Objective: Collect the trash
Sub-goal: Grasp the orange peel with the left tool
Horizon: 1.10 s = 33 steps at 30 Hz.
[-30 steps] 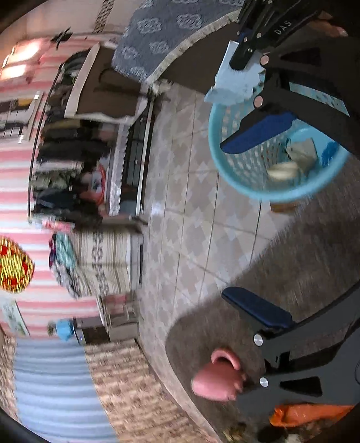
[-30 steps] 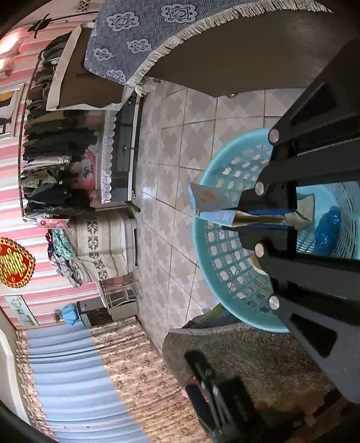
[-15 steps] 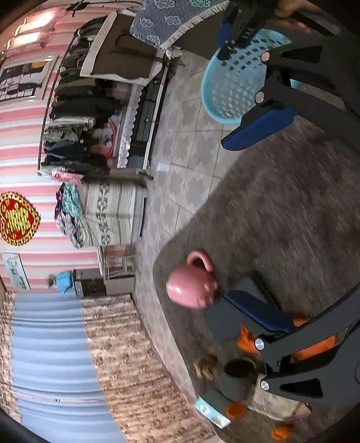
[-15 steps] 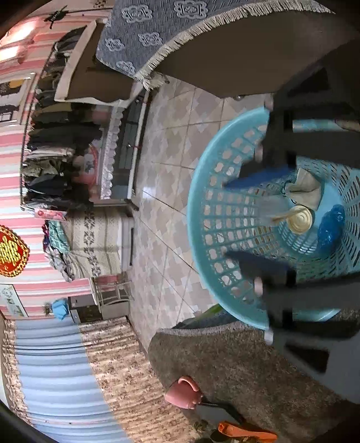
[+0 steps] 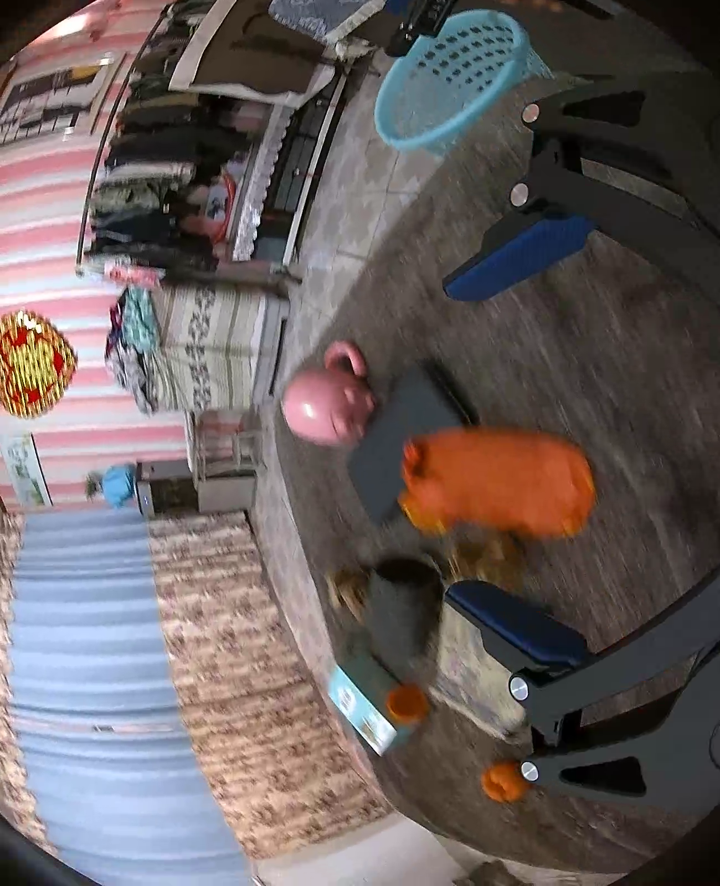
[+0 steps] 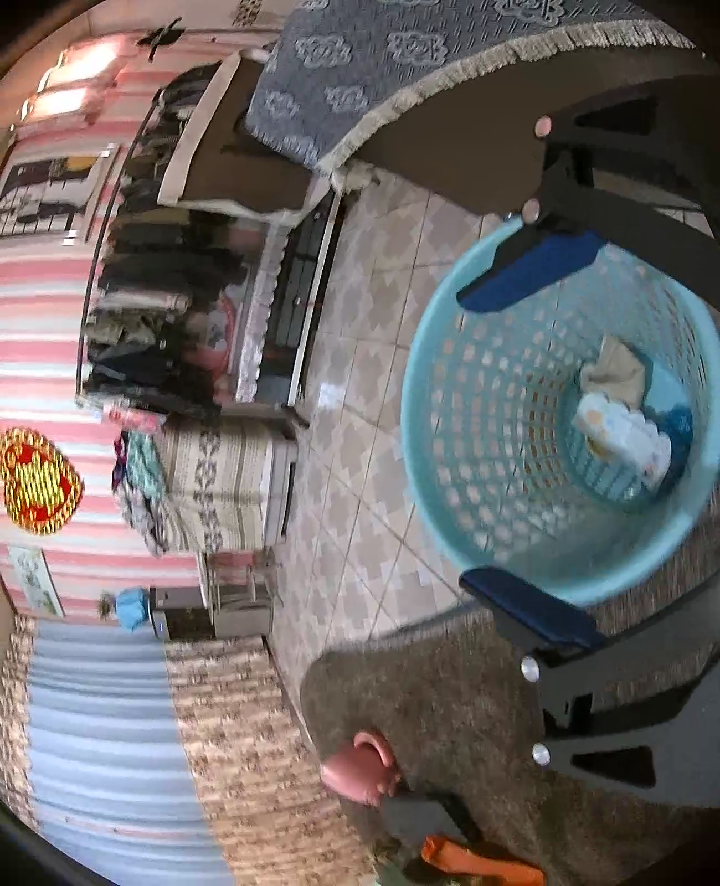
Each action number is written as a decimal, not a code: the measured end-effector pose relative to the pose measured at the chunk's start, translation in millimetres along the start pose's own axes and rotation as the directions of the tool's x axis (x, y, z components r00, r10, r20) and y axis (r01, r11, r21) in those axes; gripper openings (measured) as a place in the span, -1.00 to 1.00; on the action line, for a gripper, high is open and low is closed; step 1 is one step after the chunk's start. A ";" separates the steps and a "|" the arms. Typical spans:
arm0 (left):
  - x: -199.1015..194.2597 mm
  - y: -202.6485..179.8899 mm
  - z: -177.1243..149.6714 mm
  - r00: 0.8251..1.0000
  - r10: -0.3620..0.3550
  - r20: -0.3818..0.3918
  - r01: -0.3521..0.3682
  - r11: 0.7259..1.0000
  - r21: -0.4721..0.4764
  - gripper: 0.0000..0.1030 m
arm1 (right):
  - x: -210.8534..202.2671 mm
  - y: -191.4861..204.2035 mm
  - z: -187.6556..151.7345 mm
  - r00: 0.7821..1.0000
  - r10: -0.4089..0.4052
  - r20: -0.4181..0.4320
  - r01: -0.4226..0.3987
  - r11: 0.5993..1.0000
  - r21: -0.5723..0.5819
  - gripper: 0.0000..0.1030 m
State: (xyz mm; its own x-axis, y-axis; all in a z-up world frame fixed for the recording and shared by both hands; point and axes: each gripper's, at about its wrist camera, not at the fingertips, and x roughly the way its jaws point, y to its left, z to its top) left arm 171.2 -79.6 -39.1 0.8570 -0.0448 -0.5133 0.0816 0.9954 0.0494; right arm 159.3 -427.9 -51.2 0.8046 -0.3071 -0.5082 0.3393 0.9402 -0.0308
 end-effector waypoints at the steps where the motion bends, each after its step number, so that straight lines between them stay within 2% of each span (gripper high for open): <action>1: -0.4 8.3 -2.0 1.000 0.014 -0.003 -0.014 1.000 -0.007 0.89 | -1.5 6.9 0.0 1.000 0.009 -0.001 -0.009 1.000 -0.014 0.84; 6: 2.0 66.1 -14.2 0.994 0.099 -0.033 -0.101 0.993 -0.054 0.89 | -10.5 36.3 -1.5 0.999 0.046 0.006 -0.046 0.996 -0.072 0.85; 11: 11.1 136.0 -24.1 0.976 0.197 -0.094 -0.207 0.972 -0.110 0.89 | -15.0 62.5 -5.3 0.996 0.095 -0.004 -0.095 0.993 -0.076 0.85; 15: 17.7 185.0 -34.0 0.953 0.271 -0.136 -0.290 0.947 -0.140 0.89 | -16.0 82.8 -5.2 0.992 0.123 -0.003 -0.123 0.989 -0.081 0.85; 19: 27.2 226.0 -43.4 0.921 0.337 -0.194 -0.367 0.919 -0.145 0.89 | -12.7 101.9 -7.7 0.985 0.166 -0.041 -0.169 0.982 -0.083 0.85; 25: 46.4 260.6 -50.1 0.899 0.352 -0.259 -0.397 0.905 -0.151 0.89 | -10.3 133.5 -9.5 0.977 0.203 -0.072 -0.210 0.972 -0.103 0.85; 29: 54.6 269.0 -46.4 0.907 0.333 -0.257 -0.383 0.907 -0.174 0.88 | -8.3 158.5 -16.8 0.965 0.236 -0.111 -0.250 0.959 -0.137 0.85; 32: 61.0 271.3 -49.5 0.909 0.320 -0.267 -0.373 0.910 -0.179 0.80 | -7.7 179.6 -25.8 0.958 0.253 -0.135 -0.276 0.941 -0.194 0.85; 33: 63.4 271.5 -50.6 0.908 0.315 -0.275 -0.371 0.911 -0.182 0.71 | -7.9 186.4 -28.7 0.956 0.256 -0.142 -0.283 0.935 -0.215 0.85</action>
State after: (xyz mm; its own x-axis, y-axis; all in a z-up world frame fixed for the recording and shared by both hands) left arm 222.0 192.1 -101.6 0.6644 0.2959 -0.6863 -0.3362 0.9385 0.0792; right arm 202.1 -246.0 -77.7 0.7868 -0.0317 -0.6164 -0.0148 0.9974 -0.0702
